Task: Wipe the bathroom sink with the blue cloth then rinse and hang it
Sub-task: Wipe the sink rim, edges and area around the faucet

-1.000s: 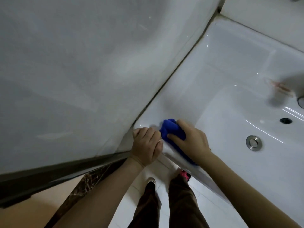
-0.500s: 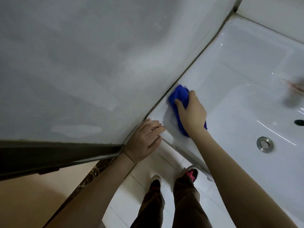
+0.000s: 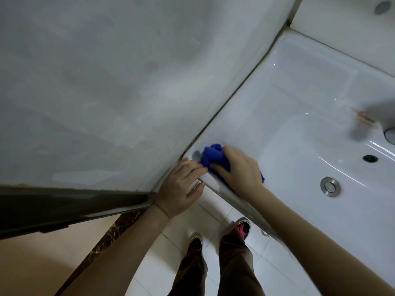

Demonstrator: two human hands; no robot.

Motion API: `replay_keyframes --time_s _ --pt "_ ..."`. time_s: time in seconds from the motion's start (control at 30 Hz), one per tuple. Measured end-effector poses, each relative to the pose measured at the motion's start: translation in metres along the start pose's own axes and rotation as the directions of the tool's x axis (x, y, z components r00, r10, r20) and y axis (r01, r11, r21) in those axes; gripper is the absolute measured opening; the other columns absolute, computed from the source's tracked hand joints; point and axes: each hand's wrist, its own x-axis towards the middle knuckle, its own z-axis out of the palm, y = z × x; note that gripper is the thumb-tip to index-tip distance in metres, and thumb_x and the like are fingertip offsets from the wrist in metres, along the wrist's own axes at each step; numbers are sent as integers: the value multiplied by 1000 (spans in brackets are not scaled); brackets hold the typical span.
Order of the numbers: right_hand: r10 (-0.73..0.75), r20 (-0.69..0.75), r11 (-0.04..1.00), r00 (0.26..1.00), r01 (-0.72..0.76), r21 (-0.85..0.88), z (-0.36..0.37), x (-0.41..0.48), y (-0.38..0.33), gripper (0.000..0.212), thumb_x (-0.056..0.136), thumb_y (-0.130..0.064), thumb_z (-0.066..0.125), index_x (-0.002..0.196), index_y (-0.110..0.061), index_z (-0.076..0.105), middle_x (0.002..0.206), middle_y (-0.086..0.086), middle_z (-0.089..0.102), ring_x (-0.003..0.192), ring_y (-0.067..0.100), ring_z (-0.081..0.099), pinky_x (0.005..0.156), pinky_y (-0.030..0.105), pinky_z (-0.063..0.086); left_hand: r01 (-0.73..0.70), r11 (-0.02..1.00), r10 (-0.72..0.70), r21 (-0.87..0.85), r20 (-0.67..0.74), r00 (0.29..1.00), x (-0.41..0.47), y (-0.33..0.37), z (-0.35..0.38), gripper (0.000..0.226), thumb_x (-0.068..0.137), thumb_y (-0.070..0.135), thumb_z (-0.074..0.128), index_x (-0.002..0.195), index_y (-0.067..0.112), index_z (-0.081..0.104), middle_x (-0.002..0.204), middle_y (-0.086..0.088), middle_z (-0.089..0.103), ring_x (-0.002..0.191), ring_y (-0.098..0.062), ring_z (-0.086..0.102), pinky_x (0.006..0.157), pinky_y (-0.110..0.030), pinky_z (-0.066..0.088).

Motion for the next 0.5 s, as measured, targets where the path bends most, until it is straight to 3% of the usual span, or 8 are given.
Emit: replay_keyframes --time_s 0.07,0.1,0.2,0.27,0.33,0.4,0.47,0.5 --pt "-33 33 998 999 35 -61 -15 -2 26 28 89 -50 59 94 -26 47 88 -8 58 75 17 52 60 29 38 11 1000 -10 8 -12 1000 2 2 2 32 87 23 61 116 9 67 113 -10 68 116 -16 53 118 -26 26" --pt "2 -20 995 1000 -4 -97 -21 10 42 30 89 -50 59 99 -23 51 93 -4 62 79 22 57 63 31 42 27 1000 -28 -11 -38 999 5 2 4 30 84 25 66 109 10 69 108 -8 68 111 -16 54 116 -25 29" --pt "271 -272 949 923 -303 -83 -39 66 77 37 94 -49 53 105 -14 49 96 6 63 80 31 61 60 34 40 109 991 -115 -78 -83 990 18 8 11 28 76 38 78 87 14 69 90 1 66 92 -15 57 104 -24 36" --pt "331 -330 924 884 -375 -78 -43 82 78 38 93 -49 52 106 -13 48 99 9 62 80 33 60 60 35 40 96 993 -102 -72 -81 992 26 14 16 28 77 40 77 77 14 66 80 3 64 81 -17 57 92 -27 42" --pt "205 -257 959 945 -246 -141 -34 61 63 44 91 -48 56 118 -14 51 105 9 64 84 33 61 65 38 48 64 997 -68 -47 -85 994 32 15 18 27 80 38 76 71 15 64 74 3 63 73 -17 56 81 -29 43" --pt "-117 -57 975 992 103 -199 -16 20 41 40 90 -48 59 111 -15 54 95 5 63 76 28 61 60 37 50 39 999 -39 -2 -113 993 34 13 22 28 83 37 72 66 17 62 69 2 60 68 -17 52 73 -30 40" --pt "-339 94 917 936 351 -191 -14 10 44 37 90 -48 56 102 -14 56 87 4 63 68 26 60 52 35 49 39 998 -30 57 -148 989 36 11 28 31 85 36 65 62 17 57 64 1 55 63 -18 47 66 -31 37" --pt "-348 80 919 934 357 -166 -22 26 54 37 89 -49 55 103 -15 57 89 6 65 70 28 62 54 35 52 50 996 -37 73 -167 985 36 10 31 31 84 35 63 60 17 55 62 1 53 61 -18 45 64 -32 35"
